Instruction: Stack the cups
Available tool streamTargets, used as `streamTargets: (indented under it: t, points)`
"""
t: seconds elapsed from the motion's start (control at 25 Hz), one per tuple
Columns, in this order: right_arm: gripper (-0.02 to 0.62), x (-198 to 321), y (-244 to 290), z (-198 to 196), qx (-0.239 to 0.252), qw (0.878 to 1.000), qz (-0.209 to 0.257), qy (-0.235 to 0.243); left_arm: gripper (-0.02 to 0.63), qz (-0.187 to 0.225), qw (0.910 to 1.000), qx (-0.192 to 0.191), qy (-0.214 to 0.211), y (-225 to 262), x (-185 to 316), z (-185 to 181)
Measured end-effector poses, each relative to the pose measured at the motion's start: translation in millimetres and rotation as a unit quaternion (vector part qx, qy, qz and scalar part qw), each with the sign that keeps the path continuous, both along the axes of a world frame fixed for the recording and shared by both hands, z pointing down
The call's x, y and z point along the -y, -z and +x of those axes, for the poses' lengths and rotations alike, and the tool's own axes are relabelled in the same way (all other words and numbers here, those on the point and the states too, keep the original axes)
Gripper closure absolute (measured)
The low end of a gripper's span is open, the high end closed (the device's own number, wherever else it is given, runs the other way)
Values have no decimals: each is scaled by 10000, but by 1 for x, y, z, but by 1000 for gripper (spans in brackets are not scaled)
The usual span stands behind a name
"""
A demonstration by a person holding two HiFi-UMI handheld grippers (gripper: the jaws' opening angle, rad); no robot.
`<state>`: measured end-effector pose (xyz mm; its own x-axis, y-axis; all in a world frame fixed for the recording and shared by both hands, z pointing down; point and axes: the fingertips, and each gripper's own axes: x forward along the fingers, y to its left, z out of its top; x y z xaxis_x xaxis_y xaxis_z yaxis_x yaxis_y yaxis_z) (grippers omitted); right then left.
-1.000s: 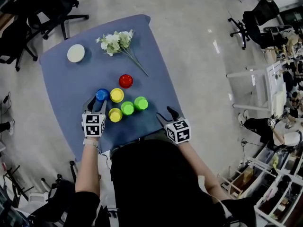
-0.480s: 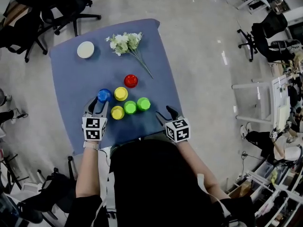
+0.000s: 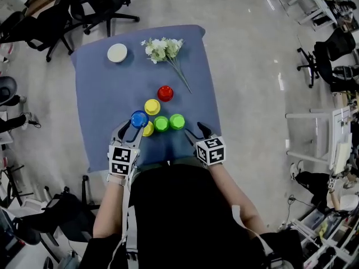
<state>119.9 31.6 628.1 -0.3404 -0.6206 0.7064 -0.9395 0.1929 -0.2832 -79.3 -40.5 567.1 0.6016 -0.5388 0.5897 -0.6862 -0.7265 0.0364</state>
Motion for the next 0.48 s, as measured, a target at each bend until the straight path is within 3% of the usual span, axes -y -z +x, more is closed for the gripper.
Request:
streamTargets:
  t: [0.48]
  points:
    - [328,-3,-1,3,24,9999,25,152,417,-173,9996,49,-201,-15,-36,23]
